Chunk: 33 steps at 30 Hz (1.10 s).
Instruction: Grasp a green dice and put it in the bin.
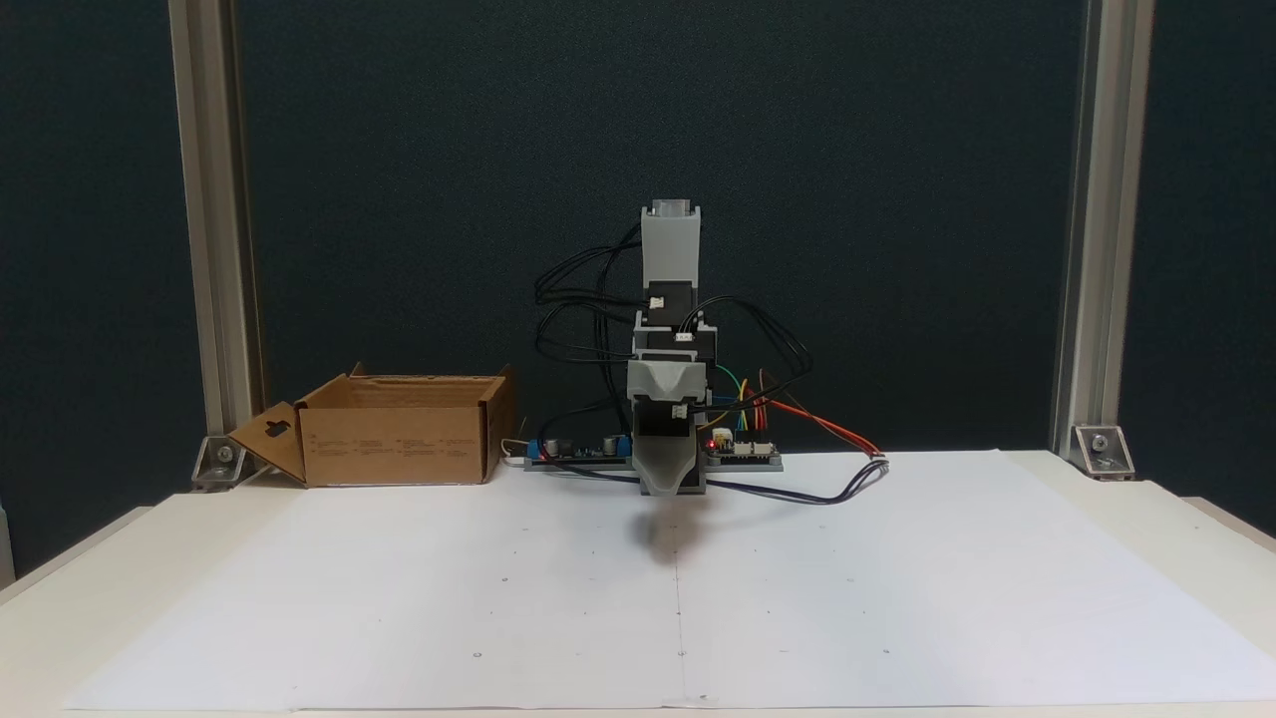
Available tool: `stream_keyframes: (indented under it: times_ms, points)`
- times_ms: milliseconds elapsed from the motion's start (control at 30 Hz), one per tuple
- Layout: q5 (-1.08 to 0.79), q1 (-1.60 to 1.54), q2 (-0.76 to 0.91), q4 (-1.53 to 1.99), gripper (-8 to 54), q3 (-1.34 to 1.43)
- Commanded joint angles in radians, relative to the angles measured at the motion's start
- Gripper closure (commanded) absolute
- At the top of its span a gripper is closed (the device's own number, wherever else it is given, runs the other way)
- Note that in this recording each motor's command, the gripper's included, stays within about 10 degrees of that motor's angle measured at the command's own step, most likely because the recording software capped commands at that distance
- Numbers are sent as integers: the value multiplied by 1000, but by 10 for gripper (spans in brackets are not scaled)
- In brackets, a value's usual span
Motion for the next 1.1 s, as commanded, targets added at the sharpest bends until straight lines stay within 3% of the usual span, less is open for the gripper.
stream_keyframes:
  times_ms: [0, 500, 1067]
  points:
    - [29, 18, 110, -167, 16, -2]
    - [28, 15, 110, -755, 16, 201]
    - [25, 14, 104, -755, 11, 291]
